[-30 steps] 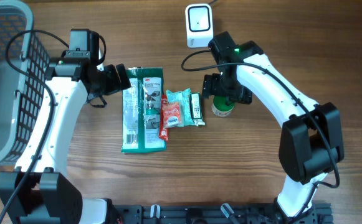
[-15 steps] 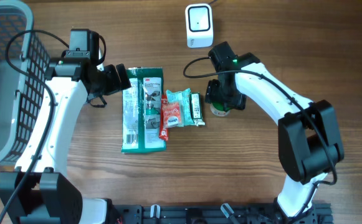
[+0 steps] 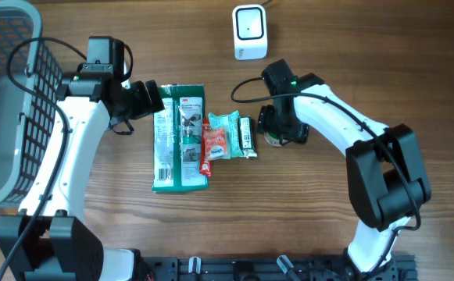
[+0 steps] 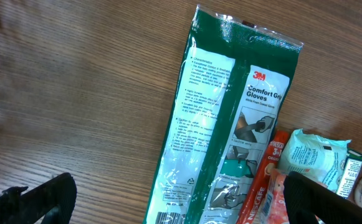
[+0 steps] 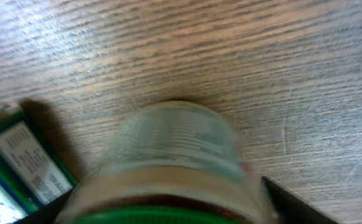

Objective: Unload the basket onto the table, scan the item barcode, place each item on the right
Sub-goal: 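Close right gripper around the green-capped jar and lift it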

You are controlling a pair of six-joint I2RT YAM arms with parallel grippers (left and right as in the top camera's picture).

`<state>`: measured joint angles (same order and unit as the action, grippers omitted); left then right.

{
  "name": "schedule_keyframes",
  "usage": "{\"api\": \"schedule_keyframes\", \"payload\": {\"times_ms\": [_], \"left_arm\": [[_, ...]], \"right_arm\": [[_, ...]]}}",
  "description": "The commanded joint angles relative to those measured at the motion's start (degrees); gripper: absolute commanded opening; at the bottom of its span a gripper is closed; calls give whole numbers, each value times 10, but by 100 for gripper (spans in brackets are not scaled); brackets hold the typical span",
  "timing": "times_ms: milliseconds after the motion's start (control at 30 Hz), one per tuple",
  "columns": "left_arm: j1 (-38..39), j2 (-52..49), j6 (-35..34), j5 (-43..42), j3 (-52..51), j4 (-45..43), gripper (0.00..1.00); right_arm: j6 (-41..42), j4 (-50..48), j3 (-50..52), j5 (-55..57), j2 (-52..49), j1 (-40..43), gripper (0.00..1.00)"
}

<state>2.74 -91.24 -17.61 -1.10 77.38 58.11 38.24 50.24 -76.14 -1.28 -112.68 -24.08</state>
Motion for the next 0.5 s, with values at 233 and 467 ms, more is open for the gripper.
{"api": "schedule_keyframes", "payload": {"times_ms": [233,467], "left_arm": [[1,-1,9,7,5,0,100],[1,-1,9,7,5,0,100]], "right_arm": [[-19,107,-62,-53,38,36,48],[-52,160,-84,-332,76,52,49]]}}
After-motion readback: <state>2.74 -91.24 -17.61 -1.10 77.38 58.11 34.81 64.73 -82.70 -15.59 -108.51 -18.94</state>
